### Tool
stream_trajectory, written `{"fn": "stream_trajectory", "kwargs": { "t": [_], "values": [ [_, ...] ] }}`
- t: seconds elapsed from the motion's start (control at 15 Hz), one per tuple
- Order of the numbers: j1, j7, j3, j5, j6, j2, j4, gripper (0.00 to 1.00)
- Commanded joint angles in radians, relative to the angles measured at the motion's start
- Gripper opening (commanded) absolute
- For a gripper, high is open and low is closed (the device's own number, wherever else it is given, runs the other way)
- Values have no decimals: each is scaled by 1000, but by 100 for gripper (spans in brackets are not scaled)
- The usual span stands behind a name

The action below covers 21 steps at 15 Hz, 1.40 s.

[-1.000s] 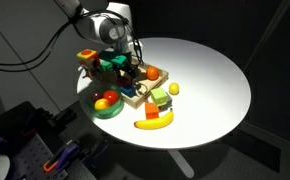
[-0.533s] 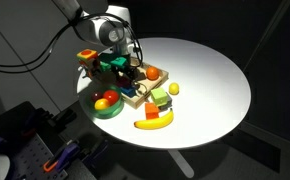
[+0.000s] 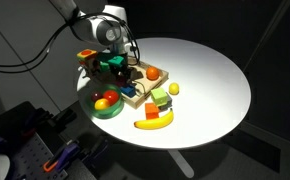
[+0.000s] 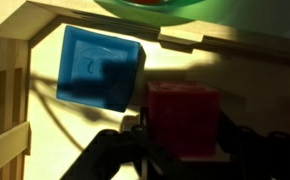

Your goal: Pick up the pink block and put it on the lime green block

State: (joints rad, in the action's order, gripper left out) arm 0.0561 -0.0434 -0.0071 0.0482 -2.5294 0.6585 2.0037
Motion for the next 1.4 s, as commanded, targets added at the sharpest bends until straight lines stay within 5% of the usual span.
{"fn": "stream_trajectory", "kwargs": {
  "t": [0.0, 1.33],
  "values": [
    [0, 15, -2, 14, 19, -20, 2, 34],
    [5, 38, 16, 7, 70, -206, 92, 29]
  ]
}}
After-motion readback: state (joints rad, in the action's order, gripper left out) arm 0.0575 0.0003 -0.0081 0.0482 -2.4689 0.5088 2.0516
